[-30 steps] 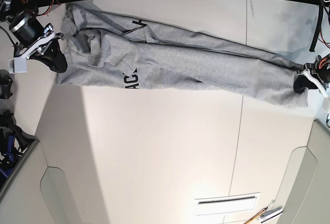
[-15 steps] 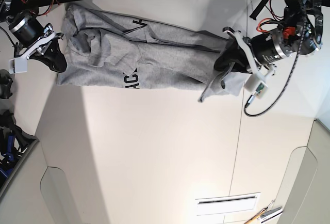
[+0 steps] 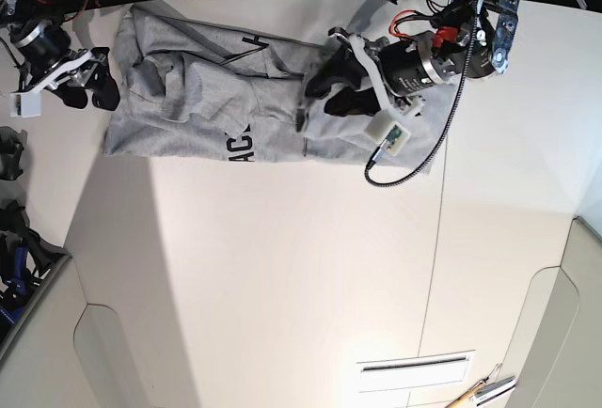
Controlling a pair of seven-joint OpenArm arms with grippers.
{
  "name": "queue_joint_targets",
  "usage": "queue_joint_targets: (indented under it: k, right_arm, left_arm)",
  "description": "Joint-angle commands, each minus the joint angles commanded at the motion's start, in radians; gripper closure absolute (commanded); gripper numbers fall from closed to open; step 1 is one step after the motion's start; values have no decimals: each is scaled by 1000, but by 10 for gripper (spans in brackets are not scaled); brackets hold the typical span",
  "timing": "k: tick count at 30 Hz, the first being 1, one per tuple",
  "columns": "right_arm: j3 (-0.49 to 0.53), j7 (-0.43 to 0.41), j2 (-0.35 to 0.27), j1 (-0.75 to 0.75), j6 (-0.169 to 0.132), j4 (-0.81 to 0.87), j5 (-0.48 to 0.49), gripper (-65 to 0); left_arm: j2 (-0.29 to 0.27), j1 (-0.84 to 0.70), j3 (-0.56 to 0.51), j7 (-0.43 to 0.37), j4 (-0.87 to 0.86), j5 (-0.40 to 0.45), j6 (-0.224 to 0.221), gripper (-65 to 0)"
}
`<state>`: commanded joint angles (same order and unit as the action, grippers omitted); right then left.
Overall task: Fold the T-shirt properly
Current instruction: 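Grasp the strip end with the left gripper and fold it toward the right gripper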
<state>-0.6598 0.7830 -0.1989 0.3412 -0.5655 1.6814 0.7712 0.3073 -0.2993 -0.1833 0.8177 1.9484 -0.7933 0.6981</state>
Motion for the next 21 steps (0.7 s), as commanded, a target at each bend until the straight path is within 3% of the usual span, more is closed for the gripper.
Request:
queue_joint_targets:
  k: [7,13,21]
  right_arm:
    - [1,18,1,0,-16,-149,79,-416]
    - [4,25,20,0,-29,-179,111,-415]
    - [107,24,20,-3,-34,-179,112,-415]
  left_arm:
    - [0,0,-24,2,0,-2,0,-293]
    - [0,0,-24,2,0,-3,0,-293]
    - [0,3,-24,2,3,-3,0,-293]
